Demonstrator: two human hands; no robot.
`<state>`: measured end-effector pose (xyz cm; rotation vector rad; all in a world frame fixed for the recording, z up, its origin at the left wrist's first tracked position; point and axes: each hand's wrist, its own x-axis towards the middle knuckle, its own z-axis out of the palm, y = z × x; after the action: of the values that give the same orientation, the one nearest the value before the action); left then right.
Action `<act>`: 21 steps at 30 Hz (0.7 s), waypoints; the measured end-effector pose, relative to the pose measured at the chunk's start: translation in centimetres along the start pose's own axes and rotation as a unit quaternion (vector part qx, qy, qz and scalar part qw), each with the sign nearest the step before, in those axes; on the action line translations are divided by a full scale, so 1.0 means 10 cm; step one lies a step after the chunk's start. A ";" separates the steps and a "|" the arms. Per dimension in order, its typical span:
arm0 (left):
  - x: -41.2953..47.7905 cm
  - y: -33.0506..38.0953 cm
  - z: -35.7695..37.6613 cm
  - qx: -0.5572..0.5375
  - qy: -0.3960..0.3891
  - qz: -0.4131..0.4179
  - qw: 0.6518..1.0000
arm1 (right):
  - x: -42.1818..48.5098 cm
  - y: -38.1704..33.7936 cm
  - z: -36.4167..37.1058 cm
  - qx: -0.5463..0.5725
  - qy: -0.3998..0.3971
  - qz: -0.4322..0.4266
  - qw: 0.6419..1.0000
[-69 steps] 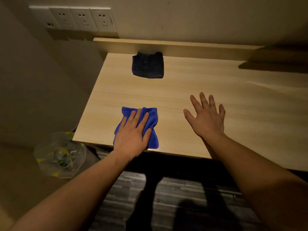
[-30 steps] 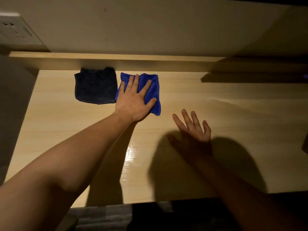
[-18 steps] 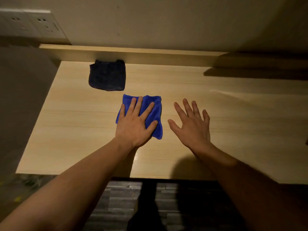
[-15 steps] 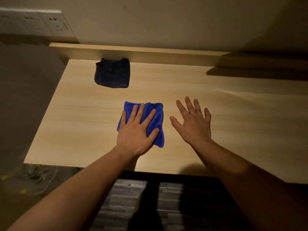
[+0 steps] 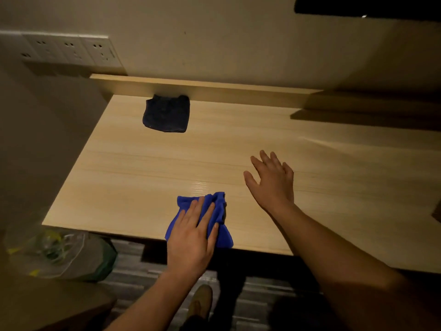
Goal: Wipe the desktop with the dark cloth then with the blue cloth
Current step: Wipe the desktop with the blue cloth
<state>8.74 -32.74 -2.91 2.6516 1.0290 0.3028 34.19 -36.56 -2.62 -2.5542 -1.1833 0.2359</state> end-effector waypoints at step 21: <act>2.79 0.52 -0.45 -0.046 -0.097 0.103 0.989 | 1.28 -0.08 -0.83 0.443 0.001 0.251 0.861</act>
<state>30.88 -16.48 5.64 2.6439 0.6665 0.1281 44.18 -28.01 5.19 -1.9308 -0.2297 0.7043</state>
